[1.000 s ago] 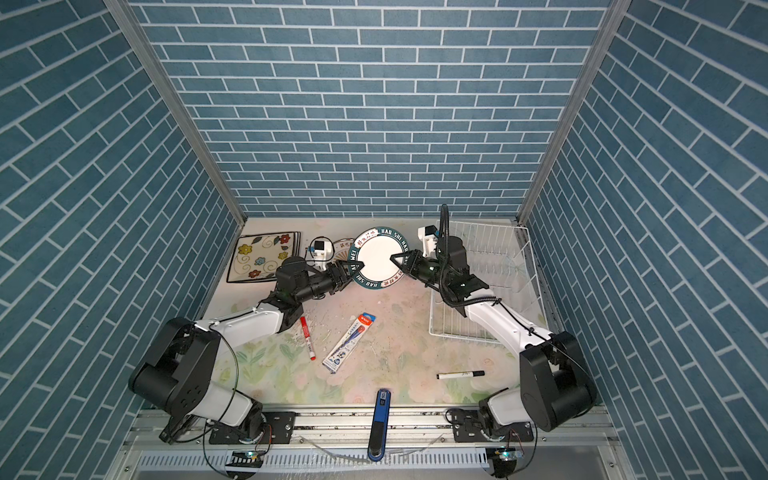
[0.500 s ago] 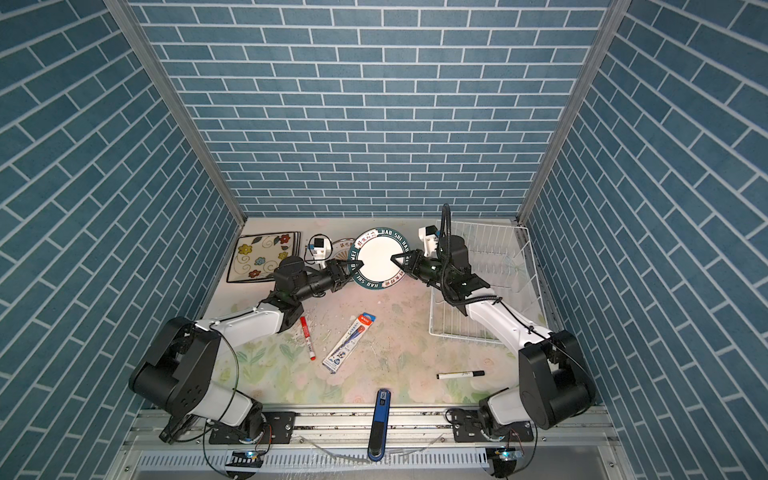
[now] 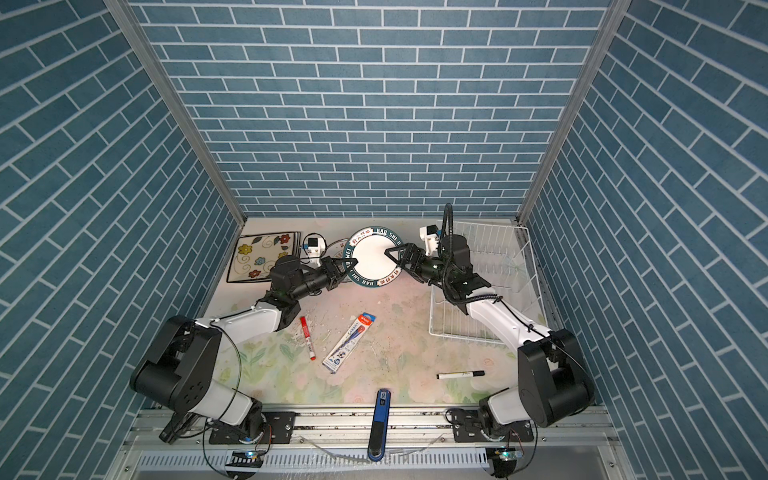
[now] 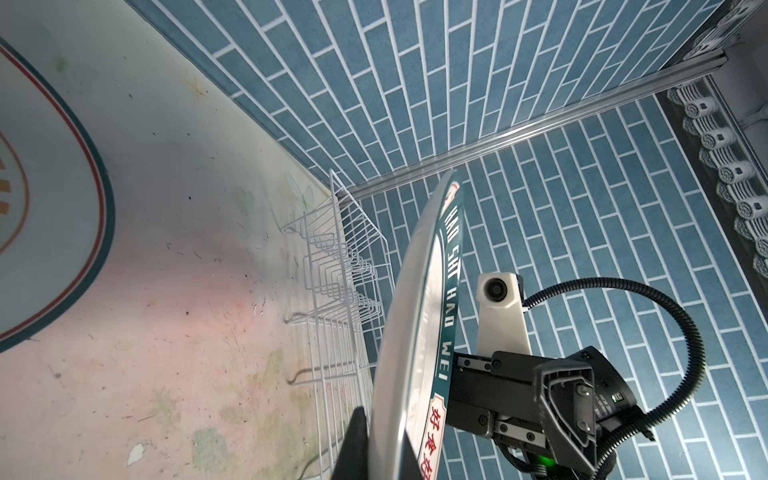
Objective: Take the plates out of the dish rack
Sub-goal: 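Grasp the green-rimmed plate rim with the left gripper beside the right gripper, then open and withdraw the right gripper while the left gripper holds the plate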
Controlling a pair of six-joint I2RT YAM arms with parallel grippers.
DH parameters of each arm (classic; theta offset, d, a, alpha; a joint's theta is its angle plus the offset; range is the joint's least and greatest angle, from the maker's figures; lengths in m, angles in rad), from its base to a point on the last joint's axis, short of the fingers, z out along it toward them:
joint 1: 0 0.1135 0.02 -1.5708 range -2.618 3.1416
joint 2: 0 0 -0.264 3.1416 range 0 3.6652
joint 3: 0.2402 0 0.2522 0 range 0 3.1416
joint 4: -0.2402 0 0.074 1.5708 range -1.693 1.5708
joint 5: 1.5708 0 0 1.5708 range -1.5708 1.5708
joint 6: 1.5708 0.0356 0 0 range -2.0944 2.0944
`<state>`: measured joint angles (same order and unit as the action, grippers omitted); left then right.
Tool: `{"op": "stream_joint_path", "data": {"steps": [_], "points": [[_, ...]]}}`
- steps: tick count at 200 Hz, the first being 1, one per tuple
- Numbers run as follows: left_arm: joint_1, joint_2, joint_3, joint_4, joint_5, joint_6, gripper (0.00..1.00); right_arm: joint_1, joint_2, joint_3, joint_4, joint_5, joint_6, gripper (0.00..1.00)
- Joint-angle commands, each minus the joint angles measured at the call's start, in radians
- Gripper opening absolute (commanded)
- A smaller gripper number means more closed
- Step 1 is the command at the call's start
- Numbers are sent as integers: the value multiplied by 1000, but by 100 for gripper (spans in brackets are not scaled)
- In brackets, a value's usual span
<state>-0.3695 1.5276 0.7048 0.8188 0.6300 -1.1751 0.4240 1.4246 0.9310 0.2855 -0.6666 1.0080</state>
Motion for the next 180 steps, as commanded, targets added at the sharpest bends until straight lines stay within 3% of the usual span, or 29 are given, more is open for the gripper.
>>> {"op": "stream_joint_path", "data": {"steps": [1, 38, 111, 180], "points": [[28, -14, -4, 0, 10, 26, 0, -15, -43, -22, -34, 26, -28, 99], [79, -45, -43, -91, -10, 68, 0, -30, -70, -31, -62, 27, -44, 99], [174, -120, -14, -403, -139, 358, 0, -39, -101, -29, -119, 53, -89, 99], [254, 39, 48, -331, -108, 350, 0, -46, -103, -11, -161, 48, -119, 99]]}}
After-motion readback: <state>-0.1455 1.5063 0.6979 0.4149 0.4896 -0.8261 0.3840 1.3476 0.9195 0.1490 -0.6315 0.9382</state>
